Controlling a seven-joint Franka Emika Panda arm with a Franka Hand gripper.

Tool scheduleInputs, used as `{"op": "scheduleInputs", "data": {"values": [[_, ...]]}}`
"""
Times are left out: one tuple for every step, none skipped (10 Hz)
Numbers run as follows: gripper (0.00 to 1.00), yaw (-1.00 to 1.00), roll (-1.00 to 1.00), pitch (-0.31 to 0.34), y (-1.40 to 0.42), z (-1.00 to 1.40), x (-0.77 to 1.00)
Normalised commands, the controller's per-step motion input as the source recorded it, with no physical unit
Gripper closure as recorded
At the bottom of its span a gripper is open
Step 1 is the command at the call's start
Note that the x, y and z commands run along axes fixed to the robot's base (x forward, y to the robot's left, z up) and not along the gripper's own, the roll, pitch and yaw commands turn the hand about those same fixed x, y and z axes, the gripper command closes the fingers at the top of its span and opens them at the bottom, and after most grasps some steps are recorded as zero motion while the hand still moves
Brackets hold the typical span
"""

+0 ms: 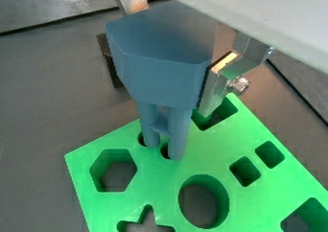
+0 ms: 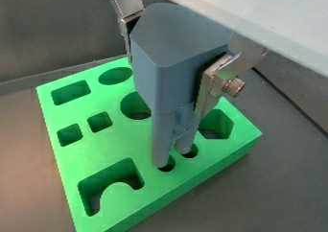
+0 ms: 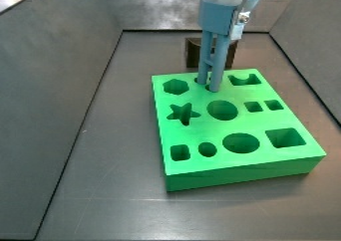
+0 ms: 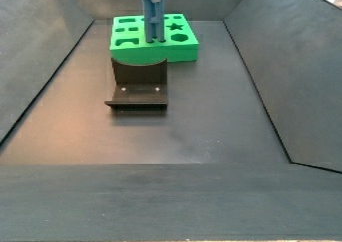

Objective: Pick up the 3 prong object. Move up. Place the 3 prong object on the fixture. Regrasp the 3 prong object. Move to above the board. Insert the 3 prong object.
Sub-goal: Insert the 3 prong object.

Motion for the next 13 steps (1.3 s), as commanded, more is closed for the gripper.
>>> {"op": "scheduleInputs", "data": {"values": [[1.0, -0.05, 0.03, 0.0, 0.06, -0.05, -0.13], [1.0, -0.05, 0.02, 0.0, 0.06, -0.05, -0.13], [1.0, -0.05, 0.02, 0.0, 0.01, -0.05, -0.1], [1.0, -0.04, 0.04, 0.0, 0.0, -0.09, -0.05], [1.0, -0.01, 0.09, 0.0, 0.0, -0.23, 0.0], [1.0, -0.07, 0.13, 0.0, -0.01, -0.36, 0.08], [1.0, -0.06, 0.15, 0.0, -0.03, -0.37, 0.11], [1.0, -0.05, 0.12, 0.0, 0.0, -0.38, 0.14], [1.0, -0.11, 0.14, 0.0, 0.0, -0.49, 0.2], [1.0, -0.09, 0.21, 0.0, -0.09, -0.6, 0.14], [1.0, -0.11, 0.27, 0.0, -0.19, -0.88, 0.13], [1.0, -0.26, 0.22, 0.0, -0.21, -0.99, 0.35], [1.0, -0.31, 0.18, -0.001, -0.28, -1.0, 0.37]]}}
